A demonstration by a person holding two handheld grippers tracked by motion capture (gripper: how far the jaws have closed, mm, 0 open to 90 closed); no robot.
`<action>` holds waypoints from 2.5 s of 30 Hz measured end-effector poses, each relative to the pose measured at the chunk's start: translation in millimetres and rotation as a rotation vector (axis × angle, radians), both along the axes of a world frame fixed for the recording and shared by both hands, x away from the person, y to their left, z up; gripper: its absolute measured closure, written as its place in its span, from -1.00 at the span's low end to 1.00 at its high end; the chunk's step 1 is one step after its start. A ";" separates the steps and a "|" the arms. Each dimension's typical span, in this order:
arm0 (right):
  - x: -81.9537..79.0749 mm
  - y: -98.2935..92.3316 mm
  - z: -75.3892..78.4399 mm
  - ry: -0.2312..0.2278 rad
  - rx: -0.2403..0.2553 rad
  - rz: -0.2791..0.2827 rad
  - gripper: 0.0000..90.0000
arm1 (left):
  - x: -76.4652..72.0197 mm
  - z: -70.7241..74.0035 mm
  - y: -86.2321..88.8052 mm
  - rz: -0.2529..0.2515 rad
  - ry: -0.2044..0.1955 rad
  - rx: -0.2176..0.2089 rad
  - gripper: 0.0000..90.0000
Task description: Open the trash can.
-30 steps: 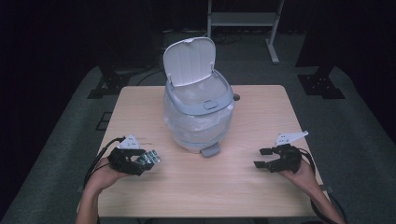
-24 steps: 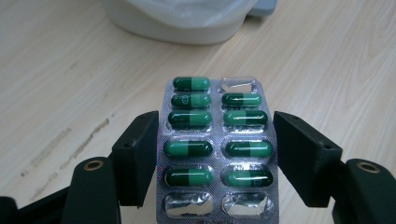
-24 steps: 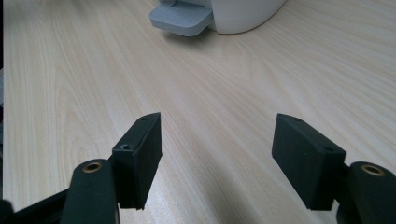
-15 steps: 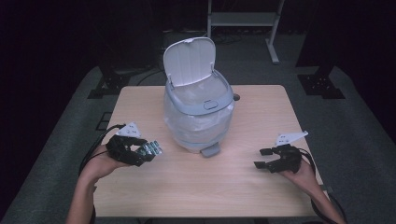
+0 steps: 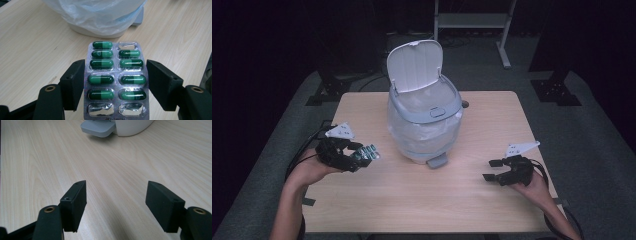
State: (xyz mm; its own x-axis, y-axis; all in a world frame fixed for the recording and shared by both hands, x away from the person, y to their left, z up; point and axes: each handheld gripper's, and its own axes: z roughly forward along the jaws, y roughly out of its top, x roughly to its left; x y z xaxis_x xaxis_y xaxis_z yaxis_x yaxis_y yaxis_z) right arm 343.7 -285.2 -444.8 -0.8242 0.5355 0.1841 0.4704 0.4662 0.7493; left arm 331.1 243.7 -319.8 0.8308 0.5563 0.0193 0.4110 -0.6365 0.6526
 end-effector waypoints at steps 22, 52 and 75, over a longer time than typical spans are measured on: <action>1.0 -0.5 -1.0 0.001 -0.003 -0.009 -0.29 | 4.2 43.1 4.6 0.003 -0.010 0.004 -0.26; 5.0 0.6 -7.2 0.019 -0.007 -0.009 -0.29 | 21.5 104.5 -18.2 -0.041 -0.045 0.003 -0.26; 5.2 -8.5 -11.3 0.040 -0.002 -0.049 -0.29 | 47.1 127.2 -34.1 -0.070 -0.053 0.007 -0.26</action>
